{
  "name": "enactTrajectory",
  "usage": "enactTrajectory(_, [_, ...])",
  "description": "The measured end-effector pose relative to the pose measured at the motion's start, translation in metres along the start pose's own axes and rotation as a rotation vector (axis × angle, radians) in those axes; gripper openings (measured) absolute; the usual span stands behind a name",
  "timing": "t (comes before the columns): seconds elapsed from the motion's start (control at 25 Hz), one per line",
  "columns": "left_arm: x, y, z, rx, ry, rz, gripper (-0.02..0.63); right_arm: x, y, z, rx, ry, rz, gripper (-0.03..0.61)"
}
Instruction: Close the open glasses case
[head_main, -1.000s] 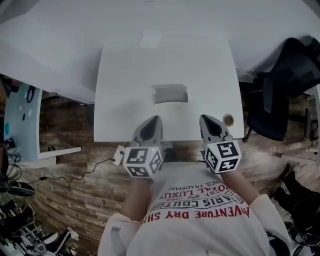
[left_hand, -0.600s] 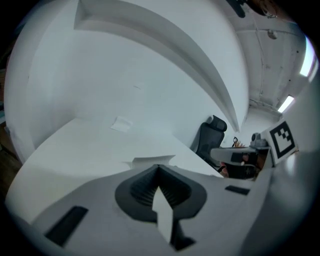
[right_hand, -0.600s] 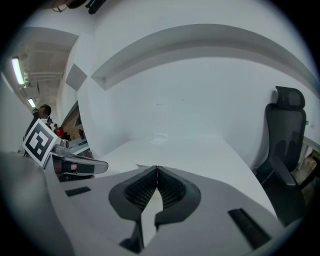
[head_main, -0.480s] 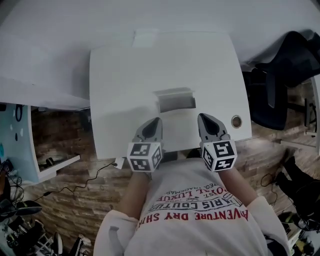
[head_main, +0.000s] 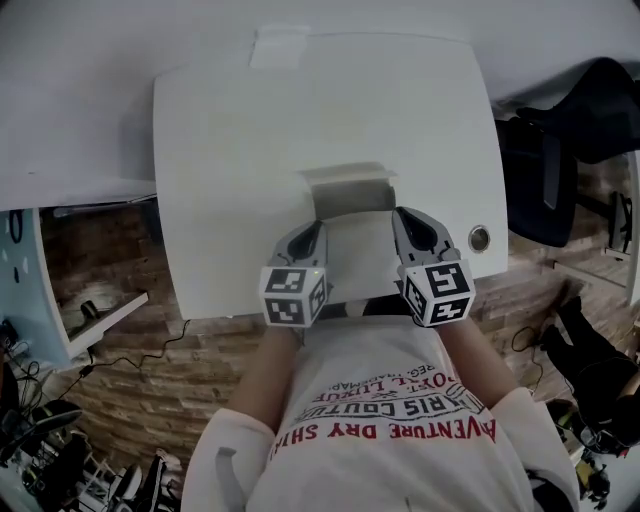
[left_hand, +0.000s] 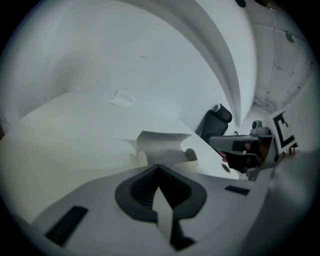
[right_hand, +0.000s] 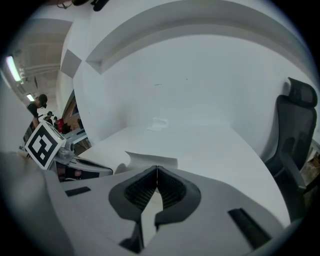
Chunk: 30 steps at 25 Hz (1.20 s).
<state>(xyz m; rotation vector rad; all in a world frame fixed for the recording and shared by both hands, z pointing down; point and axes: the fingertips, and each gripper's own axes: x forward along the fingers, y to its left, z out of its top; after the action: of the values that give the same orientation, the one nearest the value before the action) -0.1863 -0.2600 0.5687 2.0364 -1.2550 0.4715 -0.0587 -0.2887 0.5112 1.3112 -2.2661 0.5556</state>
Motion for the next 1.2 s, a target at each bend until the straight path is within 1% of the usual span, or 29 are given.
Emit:
enactTrajectory(0.16, [0.006,0.004,-0.004,-0.034,0.012,0.001,-0.002,0.011,-0.004,0.01,-0.044,-0.009,0.004,0.012])
enactTrajectory(0.4, [0.011,0.0,-0.005,-0.074,0.024,-0.028,-0.002,0.031,-0.01,0.033,-0.077,-0.035,0.005,0.012])
enactTrajectory(0.64, [0.013,-0.002,-0.008,-0.08,0.041,-0.036,-0.002,0.054,-0.014,0.041,-0.068,0.023,0.015,0.012])
enactTrajectory(0.8, [0.012,-0.001,-0.008,-0.083,0.046,-0.041,-0.002,0.066,-0.014,0.04,-0.065,0.043,0.005,0.012])
enactTrajectory(0.96, [0.013,0.0,-0.008,-0.085,0.046,-0.043,-0.002,0.074,-0.017,0.031,-0.055,0.071,-0.005,0.012])
enactTrajectory(1.2, [0.012,0.002,-0.009,-0.121,0.049,-0.044,-0.002,0.071,-0.014,0.023,-0.04,0.066,-0.018,0.012])
